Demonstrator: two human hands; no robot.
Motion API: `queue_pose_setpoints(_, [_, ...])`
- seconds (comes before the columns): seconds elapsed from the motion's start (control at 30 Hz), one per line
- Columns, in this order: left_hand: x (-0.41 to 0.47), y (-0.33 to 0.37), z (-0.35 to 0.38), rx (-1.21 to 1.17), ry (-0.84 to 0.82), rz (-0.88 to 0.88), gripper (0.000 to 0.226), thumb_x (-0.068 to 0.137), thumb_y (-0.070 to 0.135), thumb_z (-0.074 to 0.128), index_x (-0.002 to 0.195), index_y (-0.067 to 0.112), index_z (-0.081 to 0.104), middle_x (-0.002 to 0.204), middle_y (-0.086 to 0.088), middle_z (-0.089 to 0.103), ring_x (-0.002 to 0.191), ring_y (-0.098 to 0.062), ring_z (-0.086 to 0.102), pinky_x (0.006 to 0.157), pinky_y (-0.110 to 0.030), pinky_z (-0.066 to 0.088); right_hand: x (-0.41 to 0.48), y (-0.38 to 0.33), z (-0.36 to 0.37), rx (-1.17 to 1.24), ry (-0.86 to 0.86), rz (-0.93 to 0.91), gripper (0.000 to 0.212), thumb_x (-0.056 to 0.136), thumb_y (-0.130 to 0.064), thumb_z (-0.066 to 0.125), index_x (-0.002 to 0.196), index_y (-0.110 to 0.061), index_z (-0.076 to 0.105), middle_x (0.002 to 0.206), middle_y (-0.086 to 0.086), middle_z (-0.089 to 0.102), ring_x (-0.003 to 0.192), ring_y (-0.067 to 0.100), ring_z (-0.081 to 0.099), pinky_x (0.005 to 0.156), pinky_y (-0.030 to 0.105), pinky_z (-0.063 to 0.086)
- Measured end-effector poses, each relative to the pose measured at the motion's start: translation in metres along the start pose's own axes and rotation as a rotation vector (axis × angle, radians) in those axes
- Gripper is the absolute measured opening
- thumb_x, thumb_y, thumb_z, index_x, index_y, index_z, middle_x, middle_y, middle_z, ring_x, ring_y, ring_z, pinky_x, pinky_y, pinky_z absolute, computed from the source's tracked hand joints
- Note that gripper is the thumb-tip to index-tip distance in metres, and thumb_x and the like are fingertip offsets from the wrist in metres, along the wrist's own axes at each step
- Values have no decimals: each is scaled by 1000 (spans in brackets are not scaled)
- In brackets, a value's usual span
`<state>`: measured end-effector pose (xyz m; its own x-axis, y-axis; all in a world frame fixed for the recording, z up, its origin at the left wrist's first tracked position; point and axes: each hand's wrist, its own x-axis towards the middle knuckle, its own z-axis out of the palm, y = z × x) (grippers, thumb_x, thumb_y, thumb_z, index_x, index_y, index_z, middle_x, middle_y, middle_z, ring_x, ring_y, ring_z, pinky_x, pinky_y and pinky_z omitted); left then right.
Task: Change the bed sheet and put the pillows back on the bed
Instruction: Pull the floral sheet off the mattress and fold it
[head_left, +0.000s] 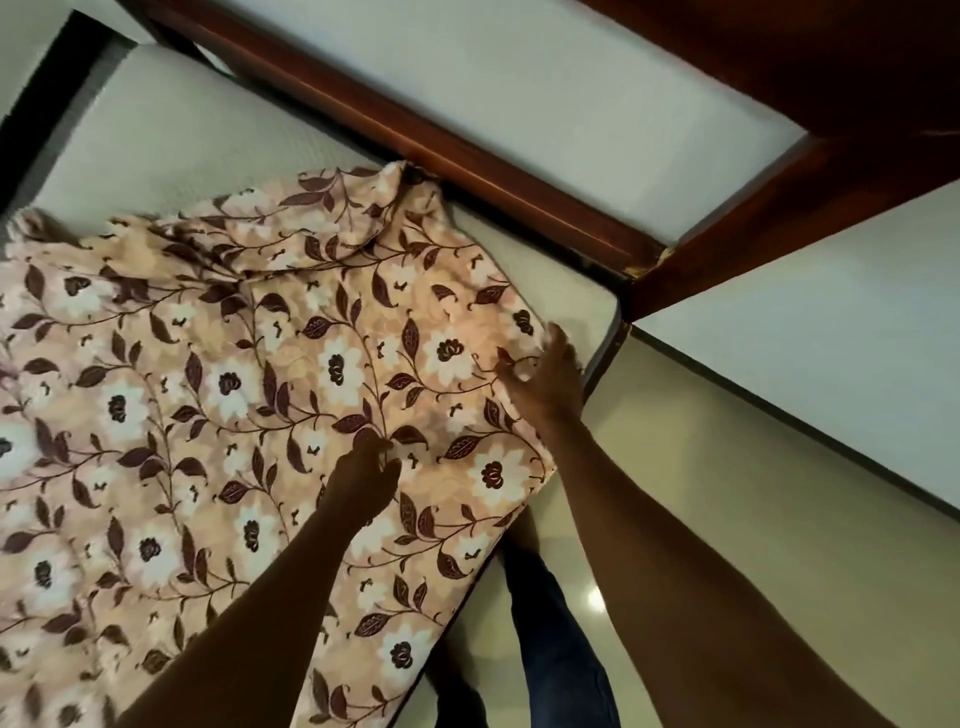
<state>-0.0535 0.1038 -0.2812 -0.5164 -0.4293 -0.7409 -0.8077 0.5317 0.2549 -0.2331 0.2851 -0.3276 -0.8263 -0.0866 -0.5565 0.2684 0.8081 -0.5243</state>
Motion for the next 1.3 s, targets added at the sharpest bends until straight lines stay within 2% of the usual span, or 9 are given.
queue_pose_setpoints(0.2, [-15, -26, -14, -626, 97, -315, 80, 82, 77, 58, 134, 16, 56, 123, -10, 67, 105, -27, 65, 85, -42, 56, -110, -47, 83, -236, -1025, -384, 37, 93, -10, 67, 130, -9, 61, 120, 13, 68, 104, 28, 66, 90, 38, 56])
queue_pose_setpoints(0.27, [-25, -39, -20, -593, 73, -343, 74, 80, 63, 66, 130, 10, 59, 121, -15, 68, 113, -34, 63, 93, -43, 52, -133, -68, 83, -243, -1202, -427, 40, 90, -9, 72, 129, -7, 63, 121, 9, 68, 106, 23, 64, 84, 22, 49])
queue_pose_setpoints(0.47, [-62, -78, -38, -275, 64, -348, 22, 93, 11, 59, 109, 0, 69, 111, -25, 68, 107, -40, 63, 81, -37, 49, -102, -112, 70, -142, -645, -265, 41, 87, -24, 74, 126, -15, 67, 118, 6, 70, 111, 24, 66, 86, 31, 51])
queue_pose_setpoints(0.63, [-86, -112, -32, -284, -168, -330, 23, 92, 1, 57, 112, -5, 65, 109, -21, 68, 92, -31, 66, 68, -30, 52, -76, -137, 108, -192, -265, -137, 91, 88, -47, 68, 158, -14, 21, 153, 19, 41, 138, 38, 43, 111, 49, 40])
queue_pose_setpoints(0.73, [-106, -152, -22, -404, -246, -432, 17, 95, 10, 66, 108, 2, 57, 98, -16, 65, 65, -19, 63, 44, -21, 51, -130, -143, 166, -257, -576, -186, 77, 92, -46, 62, 157, -18, 30, 149, 17, 48, 134, 37, 49, 96, 40, 49])
queue_pose_setpoints(0.83, [-138, -213, -22, -620, 43, -652, 22, 100, 21, 61, 109, 1, 61, 80, -8, 63, 61, -20, 63, 44, -27, 53, -195, -128, 199, -287, -1027, -295, 45, 96, -41, 63, 138, -24, 61, 133, 5, 65, 118, 22, 63, 79, 26, 50])
queue_pose_setpoints(0.93, [-169, -286, -24, -892, 572, -932, 31, 89, 23, 73, 112, 2, 69, 96, -15, 75, 74, -24, 73, 68, -35, 63, -223, -90, 197, -383, -830, -392, 37, 91, -38, 64, 124, -20, 67, 123, 6, 70, 117, 26, 64, 95, 36, 52])
queue_pose_setpoints(1.03, [-195, -325, -24, -1139, 938, -1008, 40, 89, 15, 72, 128, 8, 63, 116, -2, 66, 95, -14, 63, 69, -21, 52, -236, -29, 182, -725, -800, -369, 77, 82, -65, 65, 142, -20, 49, 144, 9, 54, 133, 31, 50, 109, 47, 43])
queue_pose_setpoints(1.3, [-238, -341, 80, -1129, 496, -785, 61, 93, 22, 68, 148, 14, 44, 139, -9, 51, 117, -29, 56, 95, -35, 47, -349, 73, 201, -602, -804, -191, 127, 56, -63, 89, 152, -13, 23, 146, 7, 43, 135, 28, 46, 111, 41, 41])
